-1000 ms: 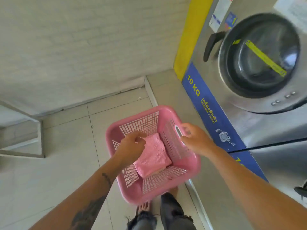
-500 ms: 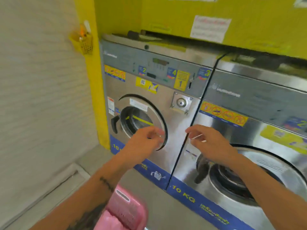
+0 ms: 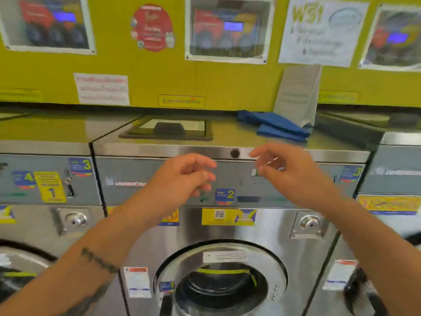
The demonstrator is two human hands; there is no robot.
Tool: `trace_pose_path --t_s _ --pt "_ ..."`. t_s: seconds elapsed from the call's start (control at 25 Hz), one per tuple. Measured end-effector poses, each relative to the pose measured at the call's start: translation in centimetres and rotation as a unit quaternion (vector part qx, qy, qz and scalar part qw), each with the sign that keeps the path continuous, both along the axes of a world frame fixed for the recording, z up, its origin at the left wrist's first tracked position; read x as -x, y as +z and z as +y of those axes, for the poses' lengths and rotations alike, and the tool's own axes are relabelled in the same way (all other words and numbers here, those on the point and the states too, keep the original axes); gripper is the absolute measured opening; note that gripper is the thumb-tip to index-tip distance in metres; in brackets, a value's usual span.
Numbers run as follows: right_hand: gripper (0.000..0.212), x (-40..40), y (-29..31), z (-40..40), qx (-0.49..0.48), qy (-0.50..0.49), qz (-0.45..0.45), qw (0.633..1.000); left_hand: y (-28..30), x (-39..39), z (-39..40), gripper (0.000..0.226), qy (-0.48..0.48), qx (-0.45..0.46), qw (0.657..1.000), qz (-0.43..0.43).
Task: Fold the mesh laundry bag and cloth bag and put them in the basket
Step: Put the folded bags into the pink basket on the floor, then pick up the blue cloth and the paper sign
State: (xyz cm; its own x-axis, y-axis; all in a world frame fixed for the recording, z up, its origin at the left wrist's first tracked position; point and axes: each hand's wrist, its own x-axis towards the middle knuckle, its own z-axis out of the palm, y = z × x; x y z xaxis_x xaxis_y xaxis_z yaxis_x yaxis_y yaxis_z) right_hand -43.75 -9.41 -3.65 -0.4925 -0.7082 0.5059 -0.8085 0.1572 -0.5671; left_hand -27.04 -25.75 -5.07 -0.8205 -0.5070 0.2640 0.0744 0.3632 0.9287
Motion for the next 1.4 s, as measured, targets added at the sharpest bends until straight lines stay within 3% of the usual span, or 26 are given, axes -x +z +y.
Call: trace_pose_path --t_s 0.2,0.4,0.6,0.72,0.84,0.88,0.96,1.2,1.32,1.4 --pt "0.027 14.7 2.1 4.1 0.093 -0.043 -0.012 0.995 5.3 15.9 1.8 0.026 -0.079 0.077 0.993 0.037" --pt "0.041 28.3 6.8 5.0 0.132 -0.125 -0.035 0.983 10.8 31.7 2.9 0.023 -0.06 0.1 0.993 -0.027" --pt "0.052 34.2 12.2 2.8 0.076 -0.149 -0.04 0.985 13.3 38.8 1.8 0.021 -0.019 0.034 0.997 -0.068" --pt "0.056 36.2 13.2 0.5 0.041 -0.142 -0.037 0.988 12.7 41.4 1.2 0.014 0.041 0.1 0.991 -0.084" --pt "0.06 37.9 11.5 -2.3 -0.003 -0.166 -0.011 0.986 9.9 43.1 0.9 0.093 0.068 0.256 0.918 -0.295" --pt "0.061 38.3 10.7 -3.1 -0.022 -0.189 0.009 0.982 8.8 43.4 1.0 0.105 0.058 0.28 0.889 -0.358" --pt "0.064 39.0 9.6 -4.2 -0.051 -0.242 0.051 0.968 7.4 43.5 0.3 0.106 0.047 0.302 0.861 -0.406" --pt "0.069 39.2 9.8 -5.2 -0.036 -0.272 0.049 0.96 8.3 38.7 -5.3 0.041 0.072 0.311 0.907 -0.276" --pt "0.063 37.0 11.6 -7.2 0.029 -0.186 0.023 0.982 10.0 34.5 -9.4 0.026 0.134 0.314 0.928 -0.151" --pt "0.06 34.8 13.1 -9.8 0.074 -0.117 0.003 0.99 11.8 31.5 -13.0 0.02 0.18 0.337 0.92 -0.092"
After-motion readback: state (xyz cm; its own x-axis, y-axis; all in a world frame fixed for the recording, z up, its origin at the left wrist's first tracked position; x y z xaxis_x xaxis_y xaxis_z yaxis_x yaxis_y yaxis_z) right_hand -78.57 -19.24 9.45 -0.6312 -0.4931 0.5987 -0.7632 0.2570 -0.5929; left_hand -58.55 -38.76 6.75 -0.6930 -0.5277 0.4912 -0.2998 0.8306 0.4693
